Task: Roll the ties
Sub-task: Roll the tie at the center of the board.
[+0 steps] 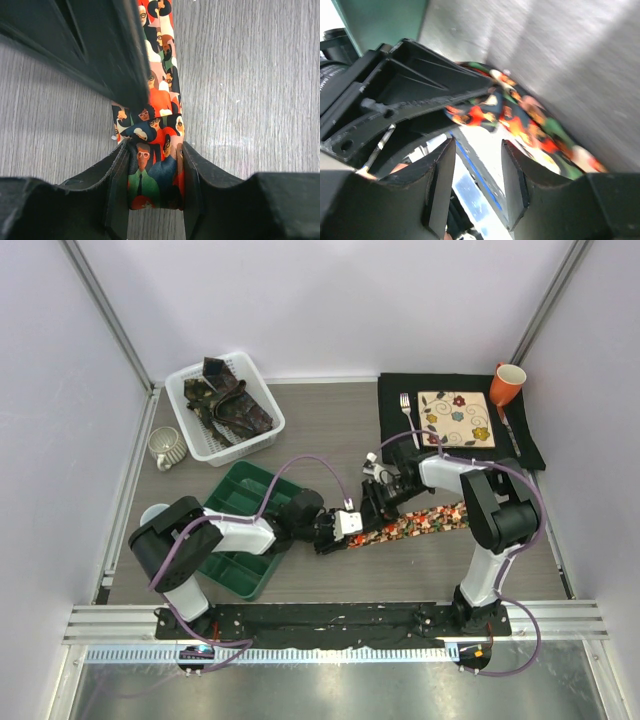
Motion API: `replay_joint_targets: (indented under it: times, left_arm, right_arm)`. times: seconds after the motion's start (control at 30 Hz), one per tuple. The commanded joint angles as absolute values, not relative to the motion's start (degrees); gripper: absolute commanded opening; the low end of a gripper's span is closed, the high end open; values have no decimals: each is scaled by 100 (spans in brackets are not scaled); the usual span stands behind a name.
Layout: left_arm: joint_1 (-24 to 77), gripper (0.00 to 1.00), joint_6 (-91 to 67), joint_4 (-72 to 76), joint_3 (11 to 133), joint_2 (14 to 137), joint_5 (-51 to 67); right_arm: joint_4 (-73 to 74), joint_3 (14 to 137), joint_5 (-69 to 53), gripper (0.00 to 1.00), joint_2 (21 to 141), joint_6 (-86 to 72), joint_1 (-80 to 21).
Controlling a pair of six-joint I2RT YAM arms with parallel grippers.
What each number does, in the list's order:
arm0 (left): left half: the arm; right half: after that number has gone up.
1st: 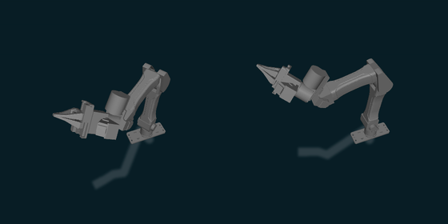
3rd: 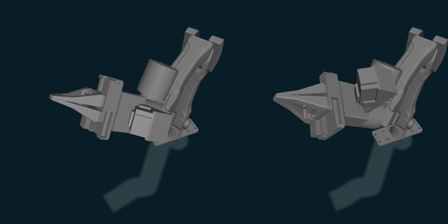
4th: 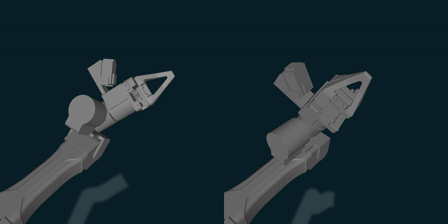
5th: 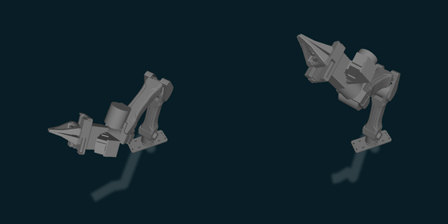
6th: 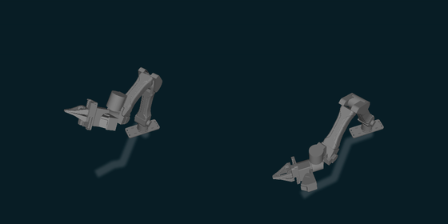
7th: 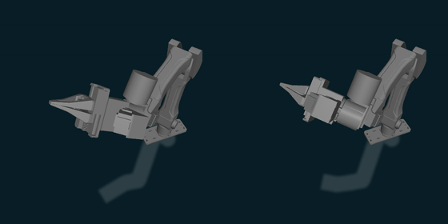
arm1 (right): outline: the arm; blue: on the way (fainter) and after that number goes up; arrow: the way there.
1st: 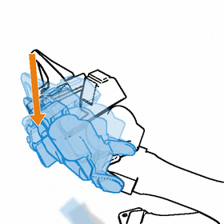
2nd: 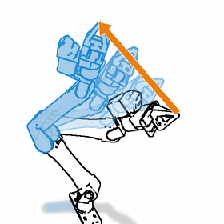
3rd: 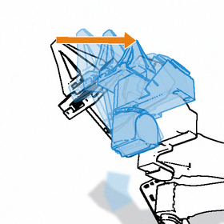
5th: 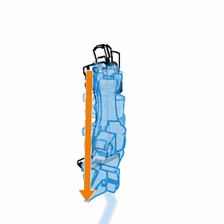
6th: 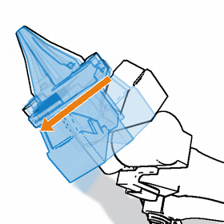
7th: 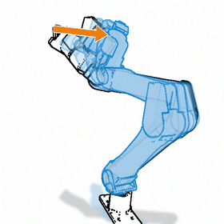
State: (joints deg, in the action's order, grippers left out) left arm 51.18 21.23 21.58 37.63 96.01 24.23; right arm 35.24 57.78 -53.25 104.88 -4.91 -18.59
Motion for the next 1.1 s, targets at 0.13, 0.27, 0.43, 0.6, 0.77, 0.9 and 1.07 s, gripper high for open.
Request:
replay_joint_targets:
  times: [0.13,0.27,0.43,0.6,0.77,0.9,1.07]
  left_arm:
    - [5071,32,1837,1345,3894,9791,2338]
    - [5063,33,1854,1345,3885,9817,2417]
    - [5071,33,1872,1292,3946,9861,2434]
    - [5036,35,1846,1187,4069,9940,2452]
    - [5001,36,1846,1116,4139,9984,2461]
    - [4992,45,1819,1116,4140,9915,2479]
    - [4931,62,1784,1178,4096,9686,2531]
  right_arm:
    - [1881,5282,-5599,47,10336,-1520,-2355]
    - [1566,5388,-5502,47,10503,-1626,-2434]
    - [1616,5440,-5467,45,10634,-1539,-2505]
    - [2231,5528,-5353,25,10863,-924,-2522]
    - [2786,5669,-5248,1,11065,-343,-2514]
    - [2839,5660,-4958,1,11092,-273,-2435]
    - [2935,5686,-4641,1,11162,-185,-2233]
